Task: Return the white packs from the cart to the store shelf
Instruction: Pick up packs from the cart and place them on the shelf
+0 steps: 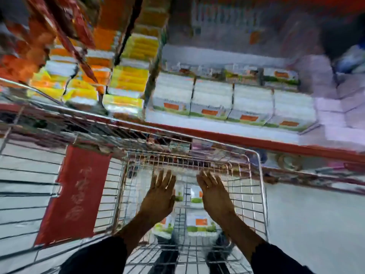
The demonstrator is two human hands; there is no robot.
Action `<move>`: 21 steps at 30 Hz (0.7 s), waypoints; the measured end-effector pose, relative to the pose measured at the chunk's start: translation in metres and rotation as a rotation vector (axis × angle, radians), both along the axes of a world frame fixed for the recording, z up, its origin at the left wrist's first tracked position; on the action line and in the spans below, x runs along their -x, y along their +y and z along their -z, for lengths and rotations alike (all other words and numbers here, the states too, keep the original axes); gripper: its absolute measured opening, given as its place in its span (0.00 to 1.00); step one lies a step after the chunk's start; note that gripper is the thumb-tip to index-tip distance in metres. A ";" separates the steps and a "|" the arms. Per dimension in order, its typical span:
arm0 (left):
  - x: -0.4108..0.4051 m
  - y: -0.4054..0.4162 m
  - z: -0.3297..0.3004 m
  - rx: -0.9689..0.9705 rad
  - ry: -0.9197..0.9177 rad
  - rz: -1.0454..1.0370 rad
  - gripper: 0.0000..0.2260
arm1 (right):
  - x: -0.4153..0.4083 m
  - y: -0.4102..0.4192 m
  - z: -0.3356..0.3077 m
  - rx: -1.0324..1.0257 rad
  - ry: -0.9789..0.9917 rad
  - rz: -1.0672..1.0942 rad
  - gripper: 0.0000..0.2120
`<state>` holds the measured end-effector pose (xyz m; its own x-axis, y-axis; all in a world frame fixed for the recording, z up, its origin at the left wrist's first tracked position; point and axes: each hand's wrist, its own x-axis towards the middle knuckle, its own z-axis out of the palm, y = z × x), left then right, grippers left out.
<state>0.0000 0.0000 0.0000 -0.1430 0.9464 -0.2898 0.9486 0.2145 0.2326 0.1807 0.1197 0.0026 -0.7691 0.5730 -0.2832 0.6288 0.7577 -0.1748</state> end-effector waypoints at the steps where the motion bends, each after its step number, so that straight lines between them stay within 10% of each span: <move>1: 0.002 0.004 0.008 0.001 0.020 0.009 0.26 | 0.003 0.005 0.007 -0.057 0.014 -0.006 0.40; 8: 0.011 0.021 0.047 0.313 0.046 0.037 0.31 | 0.017 0.022 0.041 0.084 -0.263 -0.055 0.26; 21: 0.025 0.021 0.026 0.137 -0.237 -0.161 0.16 | 0.015 0.031 0.011 0.346 -0.066 0.165 0.11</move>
